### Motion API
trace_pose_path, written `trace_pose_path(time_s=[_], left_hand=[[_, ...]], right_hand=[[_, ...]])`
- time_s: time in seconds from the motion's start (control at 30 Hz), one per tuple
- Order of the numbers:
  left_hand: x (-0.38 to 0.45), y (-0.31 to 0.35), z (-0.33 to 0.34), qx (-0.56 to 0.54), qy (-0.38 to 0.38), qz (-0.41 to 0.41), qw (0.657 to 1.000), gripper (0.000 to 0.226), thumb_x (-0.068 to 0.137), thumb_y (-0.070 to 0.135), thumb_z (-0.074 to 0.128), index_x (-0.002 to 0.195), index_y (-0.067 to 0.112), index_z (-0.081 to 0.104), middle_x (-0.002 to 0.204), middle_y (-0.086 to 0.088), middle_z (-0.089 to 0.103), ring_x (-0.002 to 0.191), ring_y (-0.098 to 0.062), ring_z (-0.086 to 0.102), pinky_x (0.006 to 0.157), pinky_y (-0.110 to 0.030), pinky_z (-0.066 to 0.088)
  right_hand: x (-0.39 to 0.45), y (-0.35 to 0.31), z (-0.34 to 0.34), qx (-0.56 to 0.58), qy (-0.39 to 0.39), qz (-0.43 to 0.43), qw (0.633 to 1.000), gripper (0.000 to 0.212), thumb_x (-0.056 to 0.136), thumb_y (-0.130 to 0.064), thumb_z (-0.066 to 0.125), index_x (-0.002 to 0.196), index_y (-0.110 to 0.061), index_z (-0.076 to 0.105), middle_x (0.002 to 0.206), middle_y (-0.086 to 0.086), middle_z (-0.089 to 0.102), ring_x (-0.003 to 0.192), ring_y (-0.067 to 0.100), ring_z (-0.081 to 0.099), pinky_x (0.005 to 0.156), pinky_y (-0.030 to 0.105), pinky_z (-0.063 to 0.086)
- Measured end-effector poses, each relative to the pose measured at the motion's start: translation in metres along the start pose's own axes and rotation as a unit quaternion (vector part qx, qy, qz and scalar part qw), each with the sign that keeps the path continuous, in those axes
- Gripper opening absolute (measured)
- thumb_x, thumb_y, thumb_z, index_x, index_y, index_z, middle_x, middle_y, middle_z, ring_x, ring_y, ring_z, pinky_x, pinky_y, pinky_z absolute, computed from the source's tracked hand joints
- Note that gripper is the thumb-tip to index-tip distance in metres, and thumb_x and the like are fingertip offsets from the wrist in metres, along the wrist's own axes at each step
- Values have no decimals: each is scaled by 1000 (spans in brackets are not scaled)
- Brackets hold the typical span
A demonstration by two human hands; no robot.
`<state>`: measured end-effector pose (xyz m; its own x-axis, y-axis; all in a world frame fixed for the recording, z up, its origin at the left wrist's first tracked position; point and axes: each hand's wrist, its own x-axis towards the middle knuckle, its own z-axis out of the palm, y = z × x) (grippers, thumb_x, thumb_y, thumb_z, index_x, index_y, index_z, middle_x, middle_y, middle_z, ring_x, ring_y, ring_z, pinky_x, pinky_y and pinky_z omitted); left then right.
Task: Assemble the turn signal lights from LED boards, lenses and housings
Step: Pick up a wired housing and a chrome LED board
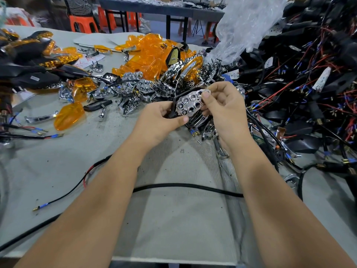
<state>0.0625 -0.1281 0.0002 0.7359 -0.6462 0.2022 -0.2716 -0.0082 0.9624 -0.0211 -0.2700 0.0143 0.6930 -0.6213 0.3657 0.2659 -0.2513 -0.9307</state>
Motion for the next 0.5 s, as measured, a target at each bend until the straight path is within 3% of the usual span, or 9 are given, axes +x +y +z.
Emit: trace_pose_path(time_s=[0.2, 0.33, 0.5], left_hand=[[-1, 2, 3, 4, 19, -13, 1000, 4, 91, 19, 70, 89, 20, 72, 72, 3, 73, 59, 5, 62, 50, -6, 40], [-4, 7, 3, 3, 13, -8, 1000, 11, 97, 14, 61, 90, 17, 69, 77, -3, 70, 49, 7, 56, 47, -6, 35], [-6, 9, 1, -9, 10, -12, 1000, 14, 99, 17, 59, 88, 22, 68, 77, -5, 70, 43, 4, 49, 44, -9, 34]], right_hand=[[0, 3, 2, -77, 20, -33, 996, 14, 92, -12, 68, 93, -22, 59, 85, -3, 55, 77, 15, 51, 76, 35, 50], [-2, 4, 2, -89, 27, -61, 994, 14, 89, -17, 72, 95, -26, 63, 80, -6, 53, 72, 11, 47, 71, 28, 46], [-4, 2, 6, -50, 21, -30, 998, 24, 89, -14, 73, 99, -34, 63, 86, -7, 54, 75, 11, 52, 75, 35, 55]])
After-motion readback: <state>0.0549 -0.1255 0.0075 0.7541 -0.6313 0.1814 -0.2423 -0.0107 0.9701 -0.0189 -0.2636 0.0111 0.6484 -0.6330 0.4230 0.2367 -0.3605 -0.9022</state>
